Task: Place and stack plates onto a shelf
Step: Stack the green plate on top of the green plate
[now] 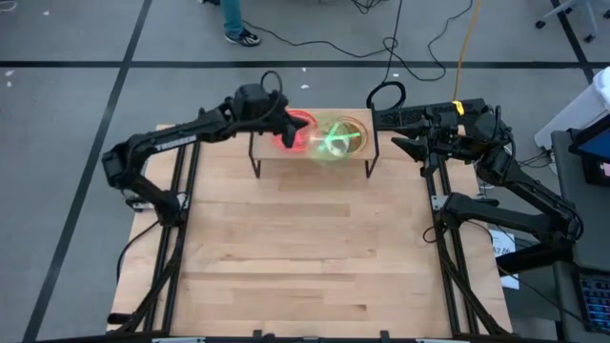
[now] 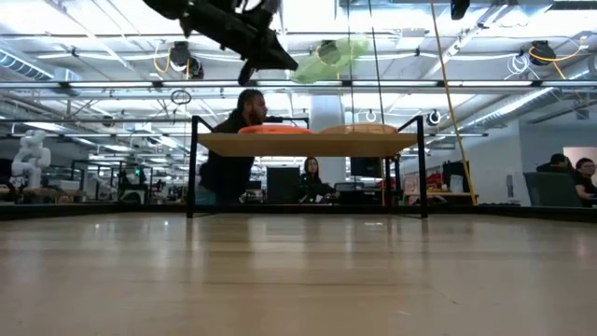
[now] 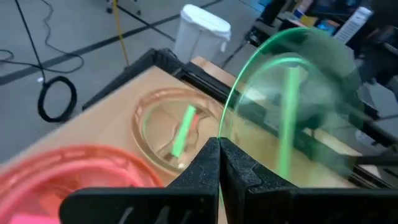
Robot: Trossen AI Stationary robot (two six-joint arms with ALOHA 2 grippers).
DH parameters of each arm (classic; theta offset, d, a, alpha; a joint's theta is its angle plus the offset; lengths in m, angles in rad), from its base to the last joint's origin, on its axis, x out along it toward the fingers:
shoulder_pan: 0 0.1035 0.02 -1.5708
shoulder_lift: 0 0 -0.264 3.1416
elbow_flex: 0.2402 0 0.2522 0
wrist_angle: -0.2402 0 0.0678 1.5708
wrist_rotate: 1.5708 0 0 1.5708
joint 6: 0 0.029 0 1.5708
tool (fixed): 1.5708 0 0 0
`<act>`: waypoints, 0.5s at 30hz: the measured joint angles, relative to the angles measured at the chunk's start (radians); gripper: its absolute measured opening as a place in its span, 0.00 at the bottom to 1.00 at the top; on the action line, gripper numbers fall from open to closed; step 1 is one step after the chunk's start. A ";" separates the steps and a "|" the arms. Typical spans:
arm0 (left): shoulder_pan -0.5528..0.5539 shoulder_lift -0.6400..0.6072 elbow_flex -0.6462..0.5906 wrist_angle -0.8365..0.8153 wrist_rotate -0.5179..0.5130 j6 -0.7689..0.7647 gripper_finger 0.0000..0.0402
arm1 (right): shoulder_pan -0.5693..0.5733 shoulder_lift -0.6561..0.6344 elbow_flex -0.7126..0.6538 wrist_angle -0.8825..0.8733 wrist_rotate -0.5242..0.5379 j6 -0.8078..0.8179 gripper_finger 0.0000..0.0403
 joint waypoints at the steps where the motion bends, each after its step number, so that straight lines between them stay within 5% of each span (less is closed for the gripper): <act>1: 0.006 0.025 0.018 0.003 0.000 0.002 0.00 | 0.000 0.000 0.000 0.000 0.000 -0.003 0.35; 15: 0.043 0.266 0.121 0.174 -0.001 -0.054 0.00 | 0.000 0.000 0.000 -0.001 0.000 -0.030 0.35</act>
